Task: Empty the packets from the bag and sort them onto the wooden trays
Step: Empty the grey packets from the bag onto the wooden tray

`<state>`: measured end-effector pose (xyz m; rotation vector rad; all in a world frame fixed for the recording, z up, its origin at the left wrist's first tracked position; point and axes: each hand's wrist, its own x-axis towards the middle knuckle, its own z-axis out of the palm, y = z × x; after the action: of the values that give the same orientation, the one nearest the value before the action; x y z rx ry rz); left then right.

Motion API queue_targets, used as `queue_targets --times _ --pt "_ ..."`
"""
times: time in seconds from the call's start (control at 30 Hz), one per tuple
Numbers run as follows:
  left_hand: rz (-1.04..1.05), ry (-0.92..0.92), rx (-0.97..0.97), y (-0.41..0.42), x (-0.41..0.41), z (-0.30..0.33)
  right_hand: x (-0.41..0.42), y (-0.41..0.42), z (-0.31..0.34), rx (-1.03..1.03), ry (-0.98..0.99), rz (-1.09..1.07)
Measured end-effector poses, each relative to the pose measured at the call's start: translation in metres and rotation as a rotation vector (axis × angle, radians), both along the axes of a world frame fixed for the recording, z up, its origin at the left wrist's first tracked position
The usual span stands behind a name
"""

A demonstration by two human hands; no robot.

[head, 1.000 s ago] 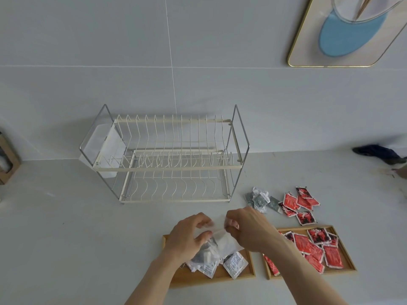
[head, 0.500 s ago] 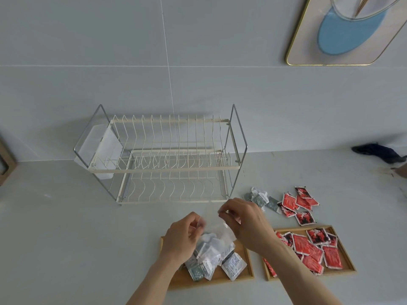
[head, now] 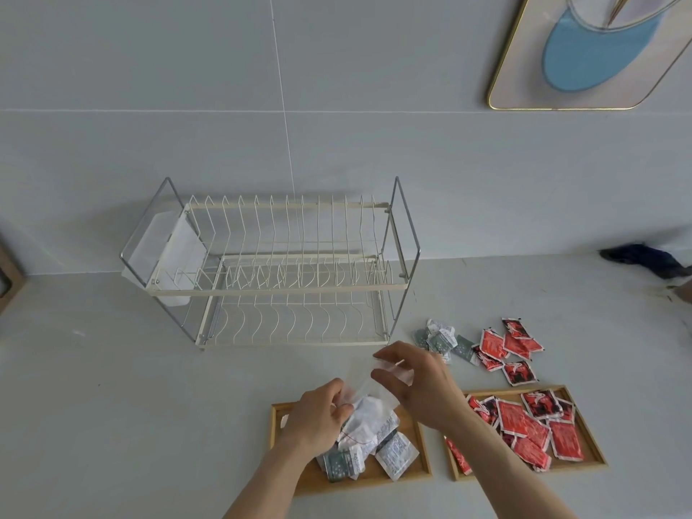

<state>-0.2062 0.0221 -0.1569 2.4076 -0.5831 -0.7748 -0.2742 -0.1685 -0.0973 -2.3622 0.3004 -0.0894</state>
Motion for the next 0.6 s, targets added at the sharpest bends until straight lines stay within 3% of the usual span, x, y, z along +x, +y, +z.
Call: queue_targets --times 0.23,0.6 --pt "-0.065 0.000 -0.060 -0.010 -0.005 -0.001 -0.012 -0.024 -0.003 0.003 0.285 0.100" --pt "-0.055 0.037 -0.167 -0.035 -0.010 0.007 -0.022 -0.050 0.018 -0.022 0.235 0.068"
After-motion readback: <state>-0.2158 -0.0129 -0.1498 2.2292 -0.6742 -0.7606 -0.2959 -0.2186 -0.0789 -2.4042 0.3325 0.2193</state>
